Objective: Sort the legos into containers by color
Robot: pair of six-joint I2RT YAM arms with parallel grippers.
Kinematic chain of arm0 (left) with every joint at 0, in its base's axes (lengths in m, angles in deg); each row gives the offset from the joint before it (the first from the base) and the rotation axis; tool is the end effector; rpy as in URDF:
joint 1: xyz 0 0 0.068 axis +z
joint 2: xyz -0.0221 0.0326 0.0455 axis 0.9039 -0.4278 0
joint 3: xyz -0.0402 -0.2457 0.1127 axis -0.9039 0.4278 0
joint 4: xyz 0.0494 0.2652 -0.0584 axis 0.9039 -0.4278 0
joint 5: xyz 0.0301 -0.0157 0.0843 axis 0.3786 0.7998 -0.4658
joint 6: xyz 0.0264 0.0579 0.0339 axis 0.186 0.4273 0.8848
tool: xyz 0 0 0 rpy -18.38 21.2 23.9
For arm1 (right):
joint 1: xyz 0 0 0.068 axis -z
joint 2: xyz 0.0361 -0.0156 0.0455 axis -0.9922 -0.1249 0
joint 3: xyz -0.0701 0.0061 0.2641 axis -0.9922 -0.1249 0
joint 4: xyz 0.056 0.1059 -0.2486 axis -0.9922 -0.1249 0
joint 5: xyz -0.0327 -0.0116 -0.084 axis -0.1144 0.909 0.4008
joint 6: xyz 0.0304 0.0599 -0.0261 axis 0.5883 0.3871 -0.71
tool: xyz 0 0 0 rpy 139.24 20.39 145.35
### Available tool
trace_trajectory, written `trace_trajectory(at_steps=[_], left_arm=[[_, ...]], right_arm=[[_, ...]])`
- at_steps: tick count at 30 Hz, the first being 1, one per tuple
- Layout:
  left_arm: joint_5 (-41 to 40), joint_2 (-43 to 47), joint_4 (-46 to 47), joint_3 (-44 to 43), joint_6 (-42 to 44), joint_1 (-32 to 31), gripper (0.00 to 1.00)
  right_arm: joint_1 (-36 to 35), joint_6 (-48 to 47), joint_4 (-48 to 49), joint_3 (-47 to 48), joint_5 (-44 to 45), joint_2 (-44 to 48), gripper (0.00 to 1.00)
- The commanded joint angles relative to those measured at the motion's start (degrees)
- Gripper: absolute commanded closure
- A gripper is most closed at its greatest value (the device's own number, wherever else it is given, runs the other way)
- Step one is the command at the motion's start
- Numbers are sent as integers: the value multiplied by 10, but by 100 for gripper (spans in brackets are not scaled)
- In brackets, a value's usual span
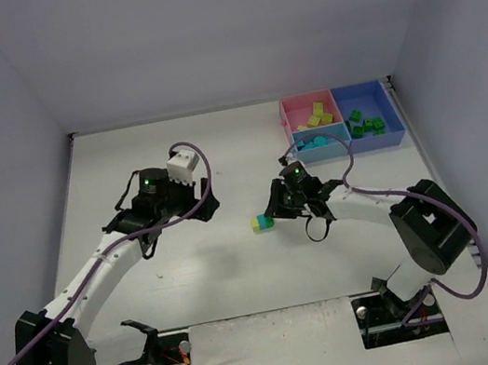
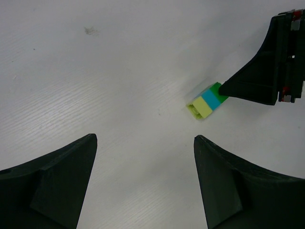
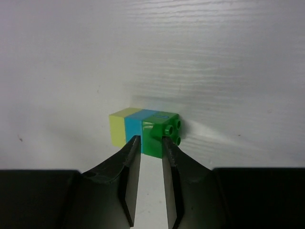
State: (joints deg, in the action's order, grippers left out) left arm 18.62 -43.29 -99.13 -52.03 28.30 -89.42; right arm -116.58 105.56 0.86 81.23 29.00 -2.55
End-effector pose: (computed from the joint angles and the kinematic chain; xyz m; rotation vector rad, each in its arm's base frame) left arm 0.2695 -0.1442 0.2797 0.4785 2.0528 -0.6810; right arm 0.2862 0.2039 0.1587 0.0412 2.3116 0.9094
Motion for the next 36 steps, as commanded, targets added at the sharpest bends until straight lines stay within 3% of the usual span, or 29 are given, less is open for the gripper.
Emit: trace_trajectory(at_steps=[1,3,4,8,14,27,36], left_arm=[[0,-13,52,-3,-5,-44,24],[10,-22,73,-2,2,-64,24],[15,-36,80,-3,15,-71,24],[47,-83,100,-18,44,-103,24],[102,-177,93,-73,148,-142,24],[193,-359,-110,-244,365,-145,24],[173,-417,-150,-279,394,-145,32]], right_arm=[[-11,26,-3,23,29,55,77],[-11,13,-25,37,44,69,71],[-10,-6,-33,44,53,75,61],[13,-59,-68,71,59,99,48],[98,-88,-94,48,25,135,46],[191,-99,-115,-36,-21,215,48],[230,-105,-115,-58,-45,235,49]])
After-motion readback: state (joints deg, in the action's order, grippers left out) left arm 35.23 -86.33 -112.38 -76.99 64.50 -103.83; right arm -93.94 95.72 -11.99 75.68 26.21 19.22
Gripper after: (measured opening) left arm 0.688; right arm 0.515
